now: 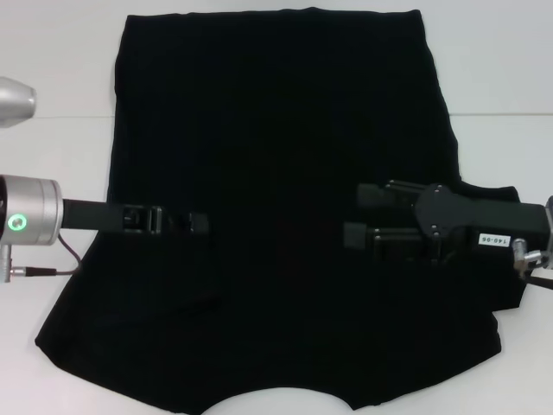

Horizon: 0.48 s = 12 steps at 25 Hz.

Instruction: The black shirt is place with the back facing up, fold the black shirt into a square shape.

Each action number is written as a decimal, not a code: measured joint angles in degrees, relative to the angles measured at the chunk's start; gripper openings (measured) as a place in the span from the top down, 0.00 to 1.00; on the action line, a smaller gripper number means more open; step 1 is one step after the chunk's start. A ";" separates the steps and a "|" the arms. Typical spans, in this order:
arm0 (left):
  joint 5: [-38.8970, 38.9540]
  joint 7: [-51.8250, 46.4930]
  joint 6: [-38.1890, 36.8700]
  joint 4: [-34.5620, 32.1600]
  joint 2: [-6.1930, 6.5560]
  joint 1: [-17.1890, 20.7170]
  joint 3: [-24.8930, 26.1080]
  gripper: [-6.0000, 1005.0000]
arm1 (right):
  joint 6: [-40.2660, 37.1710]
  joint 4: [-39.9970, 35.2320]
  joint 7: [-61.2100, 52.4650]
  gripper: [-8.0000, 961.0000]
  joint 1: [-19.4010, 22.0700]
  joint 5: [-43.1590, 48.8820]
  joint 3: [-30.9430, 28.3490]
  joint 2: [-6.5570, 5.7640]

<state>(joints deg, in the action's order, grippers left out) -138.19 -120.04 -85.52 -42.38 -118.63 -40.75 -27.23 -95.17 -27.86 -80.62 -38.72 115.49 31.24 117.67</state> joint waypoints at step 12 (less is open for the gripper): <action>16.61 26.26 -12.38 2.76 -0.89 2.01 -0.95 0.41 | 8.39 -3.09 -28.92 0.05 1.17 5.07 -0.15 -7.20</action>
<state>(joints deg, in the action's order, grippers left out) -121.58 -93.78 -97.89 -39.62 -119.51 -38.74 -28.18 -86.79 -30.95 -109.54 -37.55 120.56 31.09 110.47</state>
